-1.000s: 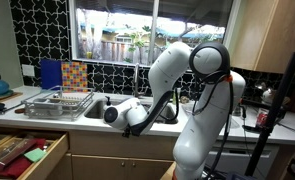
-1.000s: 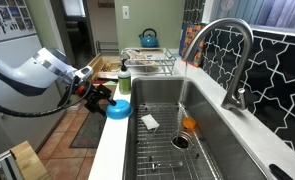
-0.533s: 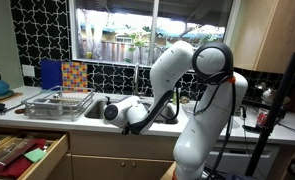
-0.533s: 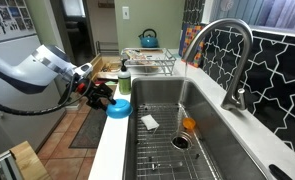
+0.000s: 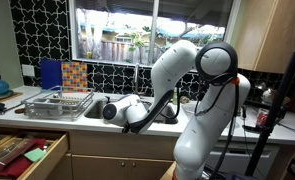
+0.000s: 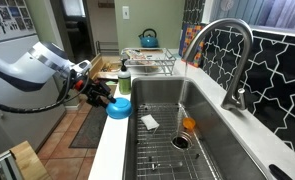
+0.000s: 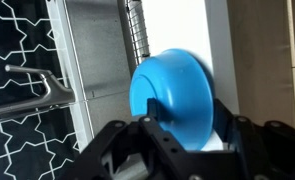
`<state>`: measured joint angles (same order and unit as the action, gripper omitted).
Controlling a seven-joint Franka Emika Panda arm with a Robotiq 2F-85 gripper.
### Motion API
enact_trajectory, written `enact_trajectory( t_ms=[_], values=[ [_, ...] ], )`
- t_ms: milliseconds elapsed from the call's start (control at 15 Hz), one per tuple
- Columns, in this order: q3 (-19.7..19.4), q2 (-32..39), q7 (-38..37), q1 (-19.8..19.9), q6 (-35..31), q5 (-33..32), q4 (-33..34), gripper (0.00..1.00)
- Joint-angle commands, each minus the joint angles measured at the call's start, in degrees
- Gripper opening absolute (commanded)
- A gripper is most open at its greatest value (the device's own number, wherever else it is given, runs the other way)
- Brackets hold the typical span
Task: Pick up the upside down positioned blue bowl and rinse it under the running tap before putting it down in its original position
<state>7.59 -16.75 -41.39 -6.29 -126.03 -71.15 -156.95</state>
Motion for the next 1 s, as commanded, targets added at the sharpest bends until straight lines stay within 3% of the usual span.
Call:
enact_trajectory(
  t_ms=[0, 533, 600, 800, 867, 933],
  values=[
    [1.2, -0.5, -0.8, -1.4, 3.7, 1.1, -0.2, 0.30],
    [2.9, -5.9, -1.3, -2.8, 12.5, -2.7, -2.0, 0.29],
    [2.2, -2.5, -0.3, -2.9, 11.1, -1.6, 0.1, 0.54],
    [2.1, -4.4, -0.3, -3.0, 12.0, -1.6, -0.4, 0.54],
    [2.1, -4.7, -0.4, -3.0, 12.0, -1.6, -0.6, 0.29],
    [2.3, -4.0, -1.3, -2.5, 12.7, -3.4, -0.3, 0.29]
  ],
)
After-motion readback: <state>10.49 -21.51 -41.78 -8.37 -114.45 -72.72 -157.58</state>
